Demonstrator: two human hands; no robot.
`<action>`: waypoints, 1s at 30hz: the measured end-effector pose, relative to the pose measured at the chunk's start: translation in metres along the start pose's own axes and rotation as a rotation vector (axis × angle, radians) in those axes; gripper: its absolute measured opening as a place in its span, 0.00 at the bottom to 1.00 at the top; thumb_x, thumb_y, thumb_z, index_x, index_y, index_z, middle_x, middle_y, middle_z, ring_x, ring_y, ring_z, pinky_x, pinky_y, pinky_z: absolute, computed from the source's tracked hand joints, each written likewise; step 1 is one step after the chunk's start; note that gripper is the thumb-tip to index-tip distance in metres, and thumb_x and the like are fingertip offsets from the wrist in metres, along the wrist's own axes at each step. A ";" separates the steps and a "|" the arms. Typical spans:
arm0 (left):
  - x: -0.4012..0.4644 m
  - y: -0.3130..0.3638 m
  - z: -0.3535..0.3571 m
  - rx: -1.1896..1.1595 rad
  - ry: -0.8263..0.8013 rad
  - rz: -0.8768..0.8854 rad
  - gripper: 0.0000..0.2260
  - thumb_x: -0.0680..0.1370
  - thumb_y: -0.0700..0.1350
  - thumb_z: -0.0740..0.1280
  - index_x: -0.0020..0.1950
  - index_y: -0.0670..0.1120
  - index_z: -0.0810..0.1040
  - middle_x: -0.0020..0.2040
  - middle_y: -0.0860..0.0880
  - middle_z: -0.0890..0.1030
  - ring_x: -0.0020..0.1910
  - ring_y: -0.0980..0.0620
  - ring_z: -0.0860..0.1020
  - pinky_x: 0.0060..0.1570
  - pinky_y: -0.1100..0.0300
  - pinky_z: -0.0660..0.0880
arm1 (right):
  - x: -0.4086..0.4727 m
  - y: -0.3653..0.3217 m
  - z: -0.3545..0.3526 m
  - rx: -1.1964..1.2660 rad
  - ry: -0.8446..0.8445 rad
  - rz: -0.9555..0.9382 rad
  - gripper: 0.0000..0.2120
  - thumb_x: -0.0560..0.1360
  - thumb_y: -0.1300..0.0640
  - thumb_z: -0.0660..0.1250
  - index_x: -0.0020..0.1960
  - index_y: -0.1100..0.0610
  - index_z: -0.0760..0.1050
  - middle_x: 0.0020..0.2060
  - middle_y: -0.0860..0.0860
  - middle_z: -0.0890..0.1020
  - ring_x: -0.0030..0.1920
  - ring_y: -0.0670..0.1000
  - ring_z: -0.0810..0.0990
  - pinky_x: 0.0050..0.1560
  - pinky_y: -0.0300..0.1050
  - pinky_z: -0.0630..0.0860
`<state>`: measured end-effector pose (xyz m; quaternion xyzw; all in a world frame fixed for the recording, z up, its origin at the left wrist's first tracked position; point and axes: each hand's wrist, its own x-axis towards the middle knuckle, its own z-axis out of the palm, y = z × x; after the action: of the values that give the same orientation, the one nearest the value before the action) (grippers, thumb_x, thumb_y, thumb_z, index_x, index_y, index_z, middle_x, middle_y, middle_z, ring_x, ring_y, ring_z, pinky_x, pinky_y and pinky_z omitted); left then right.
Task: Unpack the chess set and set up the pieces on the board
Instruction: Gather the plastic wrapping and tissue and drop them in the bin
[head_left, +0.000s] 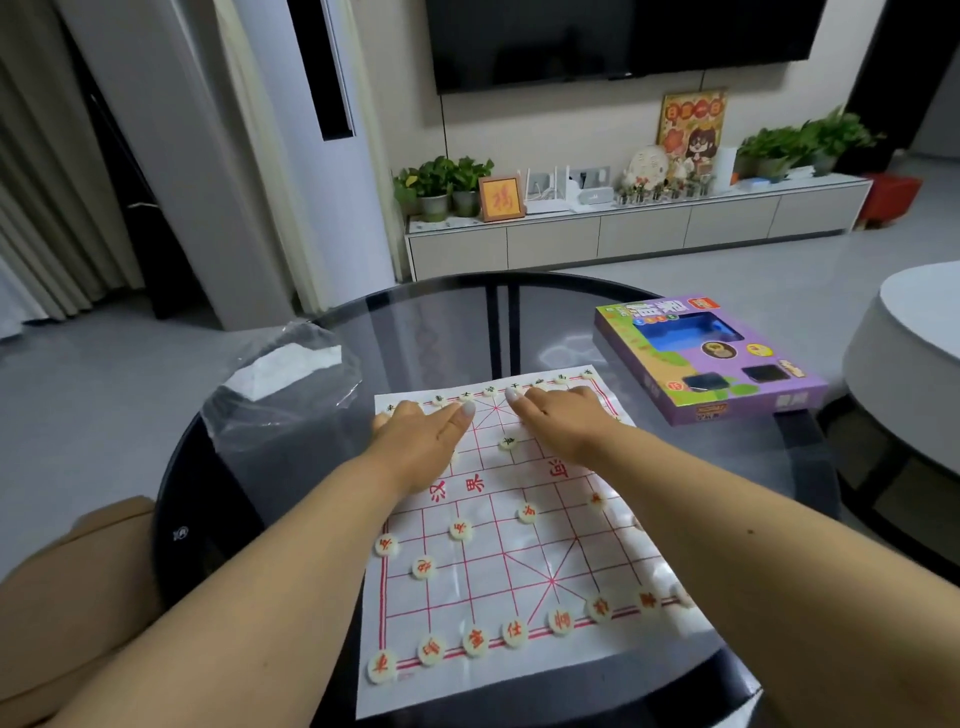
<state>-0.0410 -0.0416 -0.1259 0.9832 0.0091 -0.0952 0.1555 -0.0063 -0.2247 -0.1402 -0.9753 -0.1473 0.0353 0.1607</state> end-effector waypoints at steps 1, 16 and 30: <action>0.002 0.001 -0.002 -0.007 -0.007 -0.016 0.29 0.78 0.64 0.35 0.75 0.60 0.60 0.71 0.42 0.64 0.74 0.42 0.55 0.73 0.43 0.47 | 0.003 -0.001 -0.001 0.005 -0.007 0.010 0.30 0.81 0.42 0.38 0.68 0.56 0.68 0.65 0.55 0.74 0.67 0.56 0.68 0.70 0.54 0.54; 0.060 -0.005 -0.020 0.002 0.056 0.007 0.25 0.82 0.61 0.40 0.74 0.57 0.63 0.72 0.44 0.65 0.73 0.41 0.56 0.71 0.44 0.53 | 0.062 0.003 0.001 0.003 0.133 0.016 0.24 0.82 0.46 0.41 0.62 0.55 0.70 0.57 0.55 0.78 0.60 0.55 0.74 0.67 0.54 0.58; 0.073 -0.170 -0.034 -0.018 0.383 -0.330 0.16 0.73 0.56 0.71 0.58 0.51 0.79 0.58 0.50 0.81 0.62 0.47 0.74 0.64 0.53 0.59 | 0.086 -0.051 0.033 0.168 0.316 -0.119 0.25 0.82 0.45 0.47 0.47 0.59 0.76 0.42 0.54 0.81 0.45 0.55 0.77 0.54 0.50 0.71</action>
<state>0.0286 0.1298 -0.1597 0.9671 0.1994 0.0687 0.1423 0.0575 -0.1425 -0.1566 -0.9415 -0.1740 -0.1157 0.2643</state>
